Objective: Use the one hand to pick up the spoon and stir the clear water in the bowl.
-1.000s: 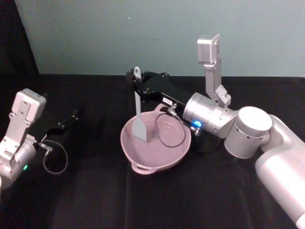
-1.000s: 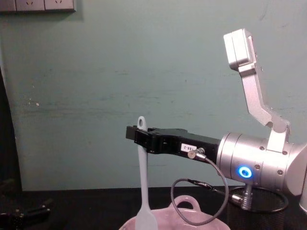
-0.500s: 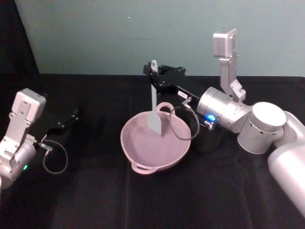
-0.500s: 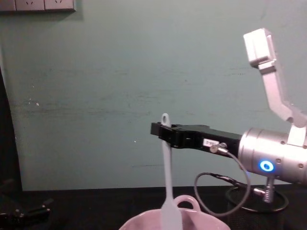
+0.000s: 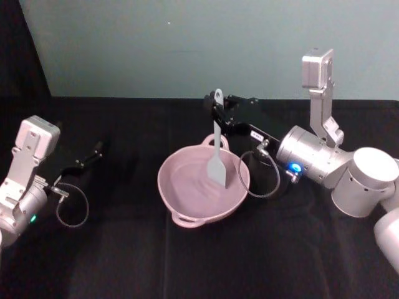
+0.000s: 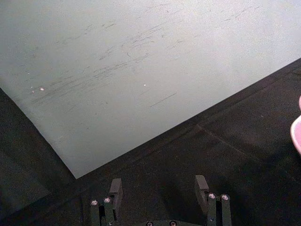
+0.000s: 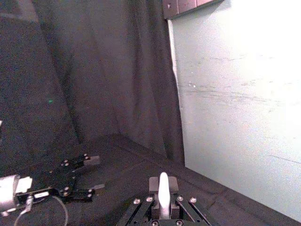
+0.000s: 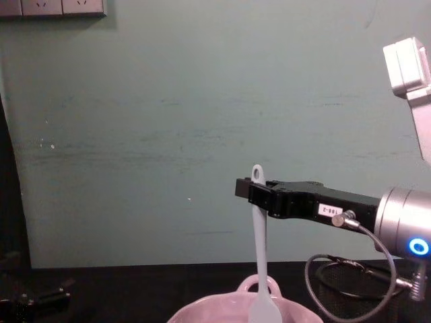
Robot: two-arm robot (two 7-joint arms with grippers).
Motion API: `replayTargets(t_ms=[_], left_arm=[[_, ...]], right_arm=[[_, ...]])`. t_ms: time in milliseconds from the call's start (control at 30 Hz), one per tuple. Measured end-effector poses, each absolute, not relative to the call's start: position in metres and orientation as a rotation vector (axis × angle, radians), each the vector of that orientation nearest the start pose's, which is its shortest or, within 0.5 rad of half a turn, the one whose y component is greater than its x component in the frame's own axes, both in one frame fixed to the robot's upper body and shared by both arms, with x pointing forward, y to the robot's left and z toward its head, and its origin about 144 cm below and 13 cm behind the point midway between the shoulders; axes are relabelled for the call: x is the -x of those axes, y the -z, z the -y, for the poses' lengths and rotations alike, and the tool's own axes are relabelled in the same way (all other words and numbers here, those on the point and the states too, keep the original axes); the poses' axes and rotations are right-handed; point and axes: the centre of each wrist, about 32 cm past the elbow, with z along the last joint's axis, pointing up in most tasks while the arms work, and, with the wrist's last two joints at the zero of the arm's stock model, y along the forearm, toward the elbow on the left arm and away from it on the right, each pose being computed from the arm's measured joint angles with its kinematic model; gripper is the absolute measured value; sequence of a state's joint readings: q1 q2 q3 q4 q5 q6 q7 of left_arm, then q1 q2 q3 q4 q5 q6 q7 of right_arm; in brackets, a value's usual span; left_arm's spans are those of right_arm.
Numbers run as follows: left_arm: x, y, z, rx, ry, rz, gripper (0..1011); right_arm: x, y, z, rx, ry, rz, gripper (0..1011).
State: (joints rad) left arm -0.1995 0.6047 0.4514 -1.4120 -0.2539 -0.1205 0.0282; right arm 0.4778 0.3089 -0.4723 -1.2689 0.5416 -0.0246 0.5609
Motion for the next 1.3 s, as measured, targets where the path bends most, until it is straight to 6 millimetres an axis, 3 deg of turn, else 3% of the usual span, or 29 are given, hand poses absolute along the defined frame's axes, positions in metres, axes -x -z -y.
replayTargets(t_ms=[300, 500, 933, 1300], left_arm=[[-0.489, -1.140, -0.310, -0.304, -1.248, 0.285, 1011], [-0.489, -1.140, -0.310, -0.304, -1.248, 0.285, 1011], [-0.489, -1.140, -0.310, -0.304, -1.248, 0.285, 1011], [-0.489, -1.140, -0.310, -0.304, -1.248, 0.285, 1011]], right_arm=[[-0.554, -1.191, 0.202, -0.091, 0.634, -0.026, 118], [-0.554, -1.189, 0.189, -0.093, 0.601, -0.035, 118], [-0.575, -1.190, 0.161, -0.101, 0.575, -0.040, 118], [-0.593, -1.193, 0.171, -0.091, 0.622, -0.033, 118]])
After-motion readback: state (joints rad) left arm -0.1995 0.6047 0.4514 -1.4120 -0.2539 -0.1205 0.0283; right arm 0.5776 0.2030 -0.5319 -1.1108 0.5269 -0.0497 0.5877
